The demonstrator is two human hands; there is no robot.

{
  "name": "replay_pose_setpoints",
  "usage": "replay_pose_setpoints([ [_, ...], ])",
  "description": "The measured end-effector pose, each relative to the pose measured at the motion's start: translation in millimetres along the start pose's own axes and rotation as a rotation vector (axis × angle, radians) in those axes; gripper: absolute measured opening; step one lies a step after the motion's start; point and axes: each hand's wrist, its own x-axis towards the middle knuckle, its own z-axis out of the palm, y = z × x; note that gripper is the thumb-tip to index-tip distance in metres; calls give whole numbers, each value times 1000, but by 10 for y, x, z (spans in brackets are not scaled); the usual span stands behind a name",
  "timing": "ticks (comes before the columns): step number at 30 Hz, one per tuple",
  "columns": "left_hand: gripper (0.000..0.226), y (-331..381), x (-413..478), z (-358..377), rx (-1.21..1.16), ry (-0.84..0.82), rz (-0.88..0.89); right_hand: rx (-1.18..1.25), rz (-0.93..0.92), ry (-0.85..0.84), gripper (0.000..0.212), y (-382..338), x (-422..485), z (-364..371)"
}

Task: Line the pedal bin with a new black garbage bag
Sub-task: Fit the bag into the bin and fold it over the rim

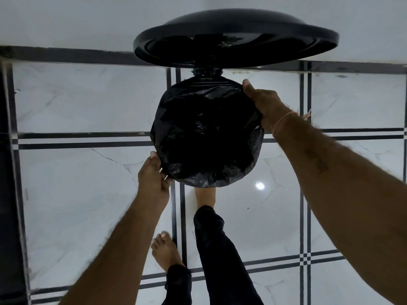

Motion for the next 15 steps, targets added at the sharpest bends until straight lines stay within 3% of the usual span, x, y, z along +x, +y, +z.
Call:
replay_pose_setpoints([
  [5,31,-63,-94,-113,-140,-107,-136,-21,-167,93,40,137,-253,-83],
  [9,22,-135,-108,-144,-162,-102,-157,-69,-265,431,16,672,-670,-130],
  [11,20,-126,-77,-149,-190,-84,-146,79,-70,425,16,946,-872,-43],
  [13,20,-109,-51,-121,-235,-68,-141,348,179,307,23,1090,-1002,0],
  [15,21,-114,-39,-88,-250,-56,-147,519,273,234,32,1174,-1056,-21],
])
